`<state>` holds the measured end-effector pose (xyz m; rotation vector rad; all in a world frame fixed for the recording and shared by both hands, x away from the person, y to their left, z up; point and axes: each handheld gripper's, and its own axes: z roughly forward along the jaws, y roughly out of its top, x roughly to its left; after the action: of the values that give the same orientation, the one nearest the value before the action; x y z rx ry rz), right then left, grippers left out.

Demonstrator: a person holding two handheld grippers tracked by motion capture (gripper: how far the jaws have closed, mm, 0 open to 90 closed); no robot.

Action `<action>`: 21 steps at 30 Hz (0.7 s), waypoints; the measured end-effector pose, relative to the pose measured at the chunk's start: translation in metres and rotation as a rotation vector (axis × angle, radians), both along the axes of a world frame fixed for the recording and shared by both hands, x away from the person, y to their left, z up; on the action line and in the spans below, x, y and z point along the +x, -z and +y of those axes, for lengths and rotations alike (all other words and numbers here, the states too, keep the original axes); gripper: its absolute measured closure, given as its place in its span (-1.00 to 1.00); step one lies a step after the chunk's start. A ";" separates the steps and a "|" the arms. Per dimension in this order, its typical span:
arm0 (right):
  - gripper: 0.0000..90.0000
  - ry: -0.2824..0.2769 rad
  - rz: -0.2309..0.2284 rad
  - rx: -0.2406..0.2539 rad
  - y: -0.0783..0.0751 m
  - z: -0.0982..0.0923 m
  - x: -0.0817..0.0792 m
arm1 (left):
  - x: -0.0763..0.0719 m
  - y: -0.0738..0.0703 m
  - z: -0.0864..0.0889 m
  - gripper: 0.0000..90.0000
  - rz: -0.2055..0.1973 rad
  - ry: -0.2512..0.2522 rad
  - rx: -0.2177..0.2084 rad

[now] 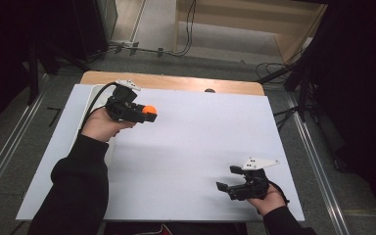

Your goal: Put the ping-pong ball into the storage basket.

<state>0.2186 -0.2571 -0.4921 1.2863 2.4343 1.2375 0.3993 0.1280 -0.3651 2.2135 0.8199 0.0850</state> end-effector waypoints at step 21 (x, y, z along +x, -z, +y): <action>-0.71 -0.016 -0.010 -0.003 0.000 0.003 0.003 | 0.005 -0.001 0.030 0.13 -0.019 -0.090 0.036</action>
<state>0.2215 -0.2543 -0.4917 1.2591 2.4433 1.2405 0.4041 0.1579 -0.3639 2.2058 0.9140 0.1662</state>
